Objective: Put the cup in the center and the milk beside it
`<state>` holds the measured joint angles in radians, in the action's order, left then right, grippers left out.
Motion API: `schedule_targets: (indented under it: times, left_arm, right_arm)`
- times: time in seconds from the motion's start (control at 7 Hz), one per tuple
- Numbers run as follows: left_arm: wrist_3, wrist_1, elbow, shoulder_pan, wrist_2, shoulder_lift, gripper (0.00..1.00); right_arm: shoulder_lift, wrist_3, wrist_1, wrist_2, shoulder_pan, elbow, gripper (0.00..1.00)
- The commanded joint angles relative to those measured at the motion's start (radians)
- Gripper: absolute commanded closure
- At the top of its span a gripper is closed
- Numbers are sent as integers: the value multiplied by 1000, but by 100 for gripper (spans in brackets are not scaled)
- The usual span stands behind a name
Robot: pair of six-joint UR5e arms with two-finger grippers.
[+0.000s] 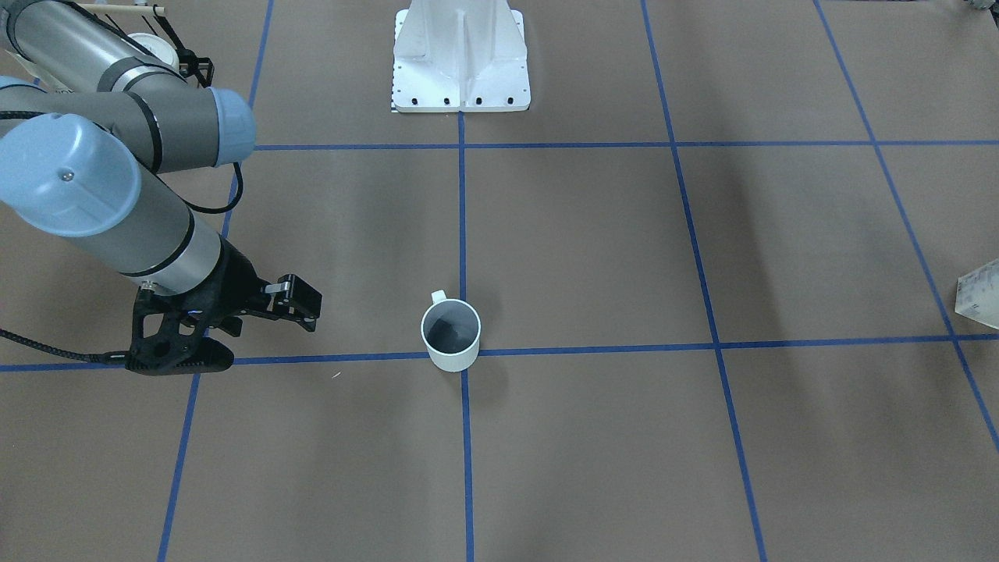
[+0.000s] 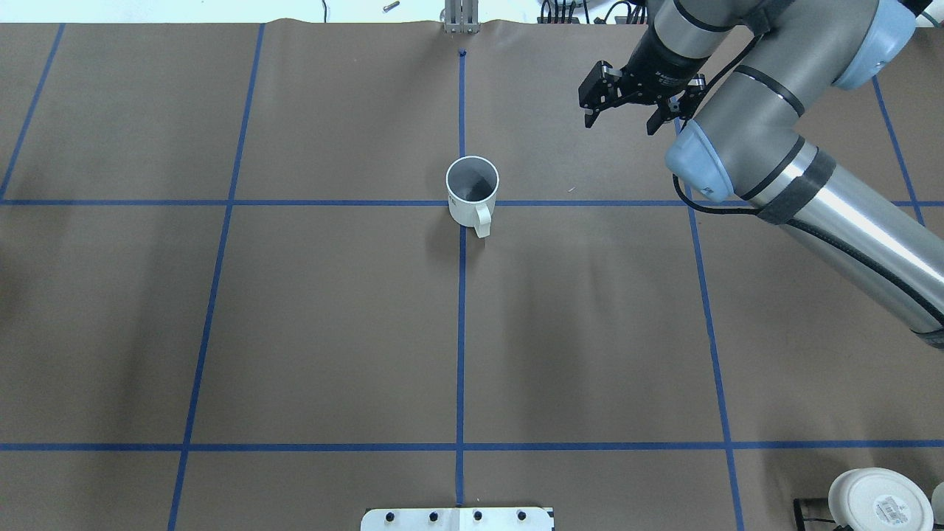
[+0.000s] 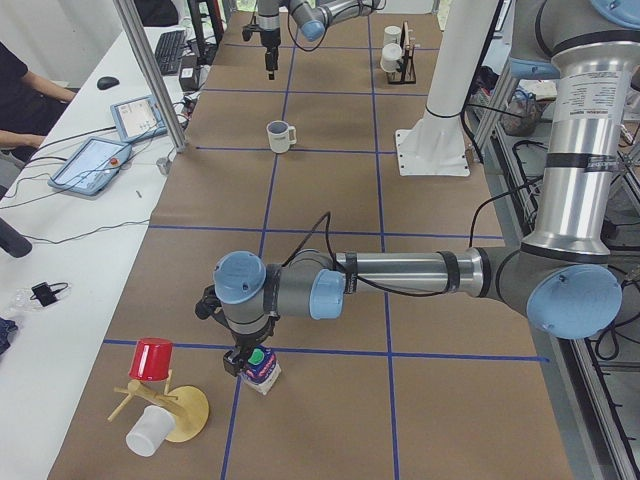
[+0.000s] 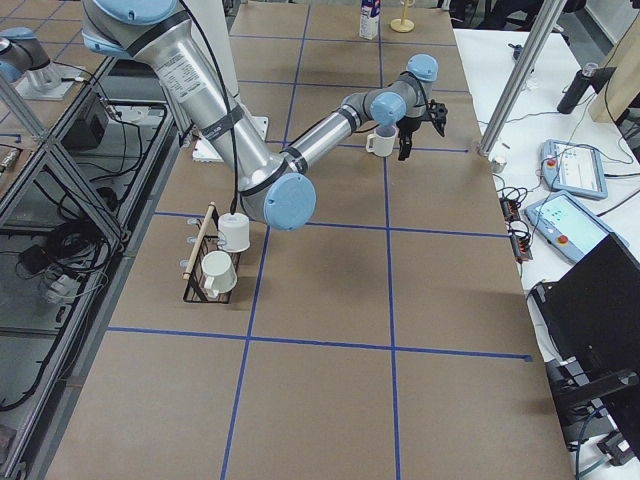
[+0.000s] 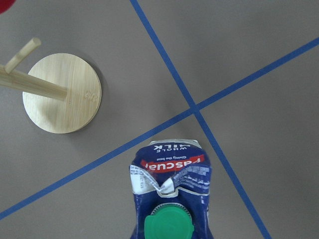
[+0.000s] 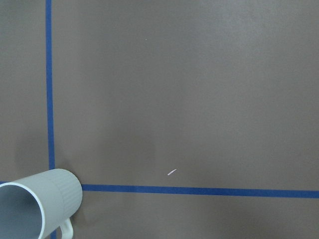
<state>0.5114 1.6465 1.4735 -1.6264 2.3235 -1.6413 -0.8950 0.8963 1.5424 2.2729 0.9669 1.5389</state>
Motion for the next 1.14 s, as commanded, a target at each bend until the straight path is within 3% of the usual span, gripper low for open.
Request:
schedule_targets:
  times: [0.0,1.0]
  left_arm:
    - [-20,-1,-27,2,-1,-23,2]
    - [-132,51,-82,10,4,-43,2]
  right_arm:
    - [-13,-2,1,5,7,10,0]
    - [-15,-2,1,4,10,10,0]
